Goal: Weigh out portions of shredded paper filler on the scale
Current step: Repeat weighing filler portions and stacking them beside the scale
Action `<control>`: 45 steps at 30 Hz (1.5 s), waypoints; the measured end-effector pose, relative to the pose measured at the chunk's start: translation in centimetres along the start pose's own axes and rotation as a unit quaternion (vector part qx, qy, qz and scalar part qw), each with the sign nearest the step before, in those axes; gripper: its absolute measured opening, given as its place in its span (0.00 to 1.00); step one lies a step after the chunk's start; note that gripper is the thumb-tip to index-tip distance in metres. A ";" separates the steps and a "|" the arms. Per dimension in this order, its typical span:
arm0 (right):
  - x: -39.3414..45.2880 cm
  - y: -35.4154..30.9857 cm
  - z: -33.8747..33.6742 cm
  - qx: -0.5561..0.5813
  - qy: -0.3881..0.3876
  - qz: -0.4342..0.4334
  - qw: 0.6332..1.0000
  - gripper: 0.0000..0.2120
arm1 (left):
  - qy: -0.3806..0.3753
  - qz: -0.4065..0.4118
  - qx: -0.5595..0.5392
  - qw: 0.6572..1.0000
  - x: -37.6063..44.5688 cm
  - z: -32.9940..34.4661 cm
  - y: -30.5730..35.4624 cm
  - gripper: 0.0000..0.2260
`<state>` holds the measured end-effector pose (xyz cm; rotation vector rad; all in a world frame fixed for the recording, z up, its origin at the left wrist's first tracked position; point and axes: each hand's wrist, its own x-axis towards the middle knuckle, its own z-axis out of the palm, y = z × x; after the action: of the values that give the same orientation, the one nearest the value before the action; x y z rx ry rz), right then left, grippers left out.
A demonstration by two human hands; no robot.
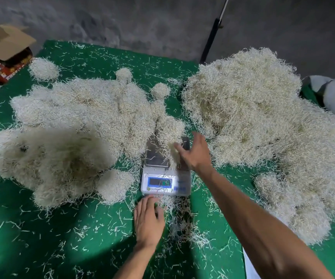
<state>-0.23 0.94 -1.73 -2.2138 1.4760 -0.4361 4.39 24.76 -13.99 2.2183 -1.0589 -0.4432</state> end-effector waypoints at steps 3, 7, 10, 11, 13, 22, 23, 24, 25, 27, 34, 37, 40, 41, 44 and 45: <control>6.1 -2.3 -0.2 -0.013 -0.090 0.021 0.996 0.61 | -0.008 0.068 0.049 0.996 -1.2 1.3 -3.3 0.20; 10.7 -2.9 2.3 -0.044 -0.186 -0.002 0.981 0.63 | -0.035 0.064 0.067 0.995 -0.2 2.2 -4.2 0.21; 11.2 -2.3 3.7 -0.095 -0.194 -0.053 0.975 0.48 | -0.044 0.064 0.090 0.993 -0.2 2.6 -4.6 0.20; 11.2 -2.2 3.8 -0.111 -0.164 -0.078 0.977 0.39 | -0.037 0.065 0.096 0.993 -0.3 2.7 -4.6 0.19; 10.9 -2.6 3.1 -0.136 -0.096 -0.126 0.978 0.29 | -0.032 0.062 0.101 0.992 -0.2 2.7 -4.7 0.19; 4.4 -3.8 2.1 -0.070 -0.052 0.064 0.994 0.38 | -0.014 0.062 0.075 0.995 -0.5 2.0 -3.9 0.20; 3.8 -3.5 2.0 -0.042 -0.095 0.088 0.991 0.37 | -0.012 0.064 0.073 0.995 -0.5 1.9 -3.9 0.20; 3.0 -3.3 1.9 0.004 -0.094 0.091 0.991 0.35 | -0.010 0.065 0.072 0.995 -0.6 1.8 -3.9 0.20; 2.0 -3.2 1.5 0.056 -0.060 0.083 0.993 0.35 | -0.009 0.067 0.070 0.995 -0.6 1.7 -3.9 0.20; -0.5 -1.8 1.0 0.090 0.055 0.060 0.993 0.39 | -0.013 0.070 0.067 0.995 -0.6 1.7 -3.8 0.20; -13.9 6.9 7.3 0.000 -0.031 0.077 0.997 0.33 | -0.022 0.068 0.085 0.994 -0.5 1.2 -3.6 0.20; -17.1 8.8 10.1 -0.091 -0.053 0.042 0.994 0.32 | -0.016 0.071 0.085 0.994 -0.5 1.2 -3.6 0.20; -17.7 9.6 11.2 -0.118 -0.050 0.033 0.991 0.32 | -0.016 0.079 0.096 0.992 -0.4 1.4 -3.9 0.19; -17.9 9.8 11.5 -0.133 -0.045 0.025 0.990 0.31 | -0.014 0.079 0.099 0.992 -0.4 1.5 -4.0 0.19; -18.2 10.4 12.0 -0.158 -0.020 0.026 0.987 0.30 | -0.002 0.083 0.098 0.992 -0.5 1.9 -4.1 0.18; -18.3 10.5 12.2 -0.160 -0.015 0.030 0.987 0.30 | 0.002 0.088 0.099 0.991 -0.5 2.1 -4.2 0.18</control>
<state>-9.43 16.63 -17.89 -2.3949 1.6912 -0.1527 5.36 26.33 -18.36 2.2684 -1.3325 -0.2671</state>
